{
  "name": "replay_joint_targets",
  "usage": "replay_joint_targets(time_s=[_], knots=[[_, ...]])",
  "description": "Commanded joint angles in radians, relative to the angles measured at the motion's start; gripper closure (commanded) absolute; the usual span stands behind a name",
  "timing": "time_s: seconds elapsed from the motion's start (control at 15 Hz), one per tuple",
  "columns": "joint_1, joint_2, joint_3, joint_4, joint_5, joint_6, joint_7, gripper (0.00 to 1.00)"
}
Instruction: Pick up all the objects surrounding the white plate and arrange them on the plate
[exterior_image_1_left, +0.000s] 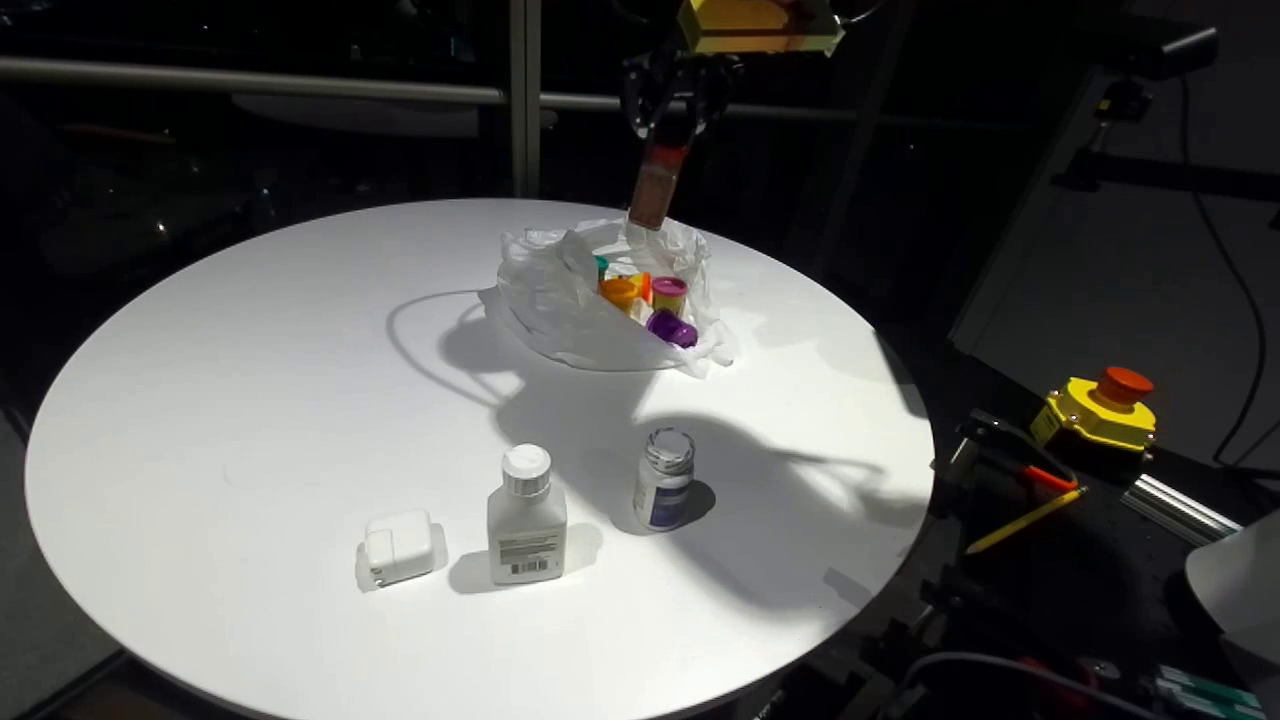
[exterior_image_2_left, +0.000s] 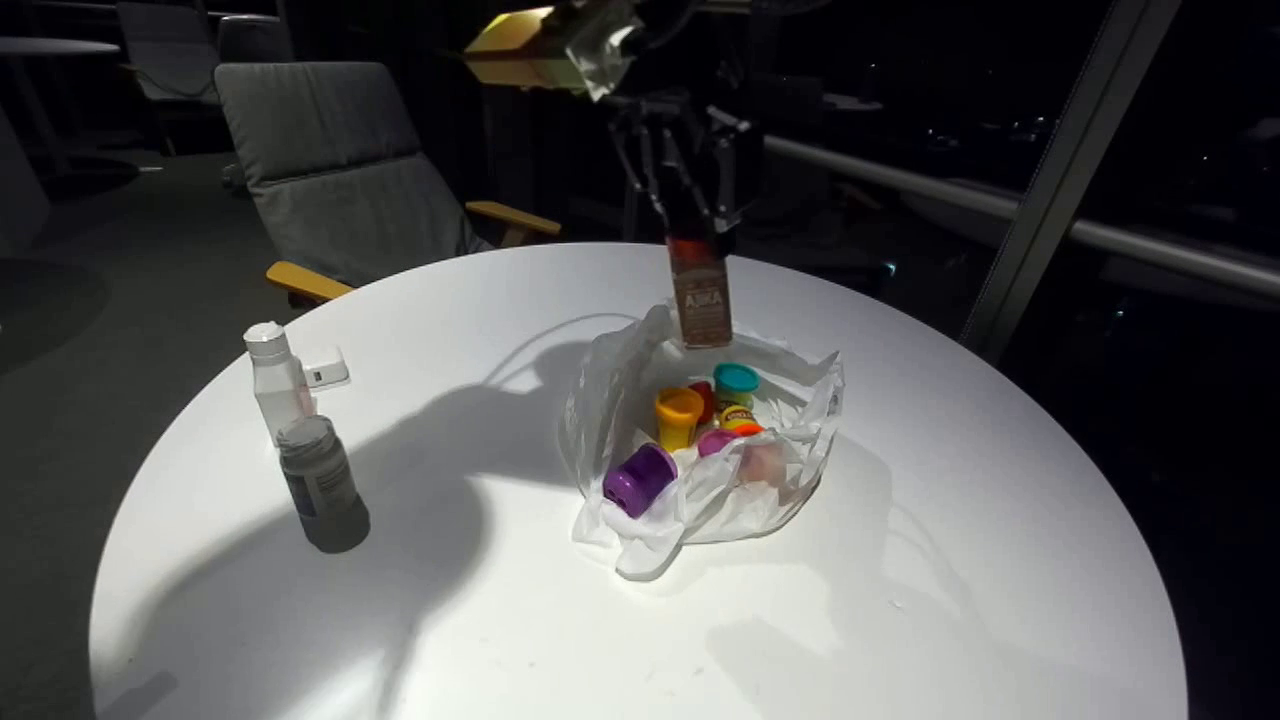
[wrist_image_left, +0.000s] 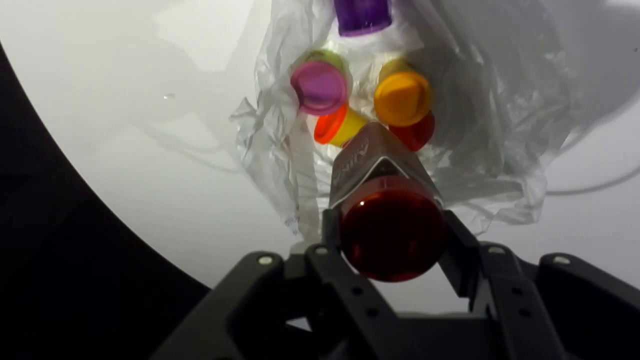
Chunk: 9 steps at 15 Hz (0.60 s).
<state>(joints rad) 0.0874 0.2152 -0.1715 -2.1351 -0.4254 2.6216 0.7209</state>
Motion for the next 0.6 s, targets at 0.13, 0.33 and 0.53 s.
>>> replay_joint_targets(time_s=[0.13, 0.33, 0.53], knots=[[-0.049, 0.201, 0.002, 0.224, 0.1, 0.023, -0.071, 0.76], [-0.056, 0.297, -0.002, 0.306, 0.174, 0.012, -0.096, 0.76], [-0.046, 0.383, -0.028, 0.376, 0.206, 0.012, -0.09, 0.76]])
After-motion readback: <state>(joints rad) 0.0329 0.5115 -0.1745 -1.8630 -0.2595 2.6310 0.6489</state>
